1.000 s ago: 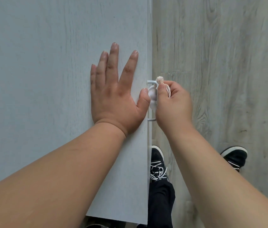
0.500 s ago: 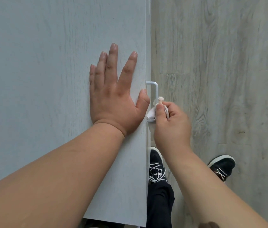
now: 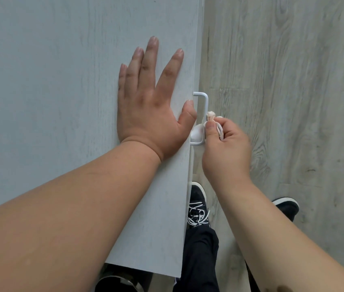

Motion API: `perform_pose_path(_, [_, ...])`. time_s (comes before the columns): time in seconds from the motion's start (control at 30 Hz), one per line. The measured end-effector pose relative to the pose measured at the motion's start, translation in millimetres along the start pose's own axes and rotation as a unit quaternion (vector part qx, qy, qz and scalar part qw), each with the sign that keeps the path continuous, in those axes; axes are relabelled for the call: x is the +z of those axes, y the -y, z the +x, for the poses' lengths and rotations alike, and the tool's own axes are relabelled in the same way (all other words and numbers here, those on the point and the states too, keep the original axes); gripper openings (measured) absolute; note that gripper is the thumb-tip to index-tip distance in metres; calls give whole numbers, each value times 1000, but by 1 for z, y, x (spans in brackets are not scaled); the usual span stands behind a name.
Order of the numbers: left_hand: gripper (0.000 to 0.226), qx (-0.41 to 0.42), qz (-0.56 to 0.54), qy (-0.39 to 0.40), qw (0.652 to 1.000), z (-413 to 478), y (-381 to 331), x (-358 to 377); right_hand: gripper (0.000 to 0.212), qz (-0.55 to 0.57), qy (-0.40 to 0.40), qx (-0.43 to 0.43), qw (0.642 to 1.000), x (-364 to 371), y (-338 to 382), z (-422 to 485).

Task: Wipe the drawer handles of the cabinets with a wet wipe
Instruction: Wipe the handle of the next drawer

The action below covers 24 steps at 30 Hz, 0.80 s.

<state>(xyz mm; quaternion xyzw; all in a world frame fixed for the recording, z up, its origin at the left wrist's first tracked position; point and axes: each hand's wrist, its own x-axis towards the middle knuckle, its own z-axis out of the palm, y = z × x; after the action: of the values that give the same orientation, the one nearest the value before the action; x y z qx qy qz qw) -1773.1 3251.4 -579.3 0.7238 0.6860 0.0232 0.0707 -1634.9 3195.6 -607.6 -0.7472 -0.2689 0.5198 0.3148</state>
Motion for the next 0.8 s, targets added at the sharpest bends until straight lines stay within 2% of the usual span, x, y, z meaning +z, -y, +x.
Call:
perform_pose_path(0.2, [78, 1, -1, -1, 1000, 0, 0, 0, 22, -9, 29, 24, 999, -8, -18, -26])
perform_pose_path(0.33, [78, -1, 1, -2, 1000, 0, 0, 0, 23, 11, 8, 23, 1000, -11, -17, -25])
perform_pose_path(0.4, [78, -3, -4, -3, 1000, 0, 0, 0, 17, 16, 9, 28, 999, -11, -19, -25])
perform_pose_path(0.53, [78, 0, -1, -2, 1000, 0, 0, 0, 15, 63, 28, 84, 994, -8, -21, -25])
perform_pose_path(0.6, [78, -3, 0, -1, 1000, 0, 1, 0, 18, 137, 65, 133, 980, -4, -16, -24])
perform_pose_path(0.7, [78, -2, 1, -2, 1000, 0, 0, 0, 34, 269, 86, 210, 936, 1, -12, -22])
perform_pose_path(0.8, [78, -1, 0, -5, 1000, 0, 0, 0, 47, 359, 98, 247, 895, 3, -8, -17])
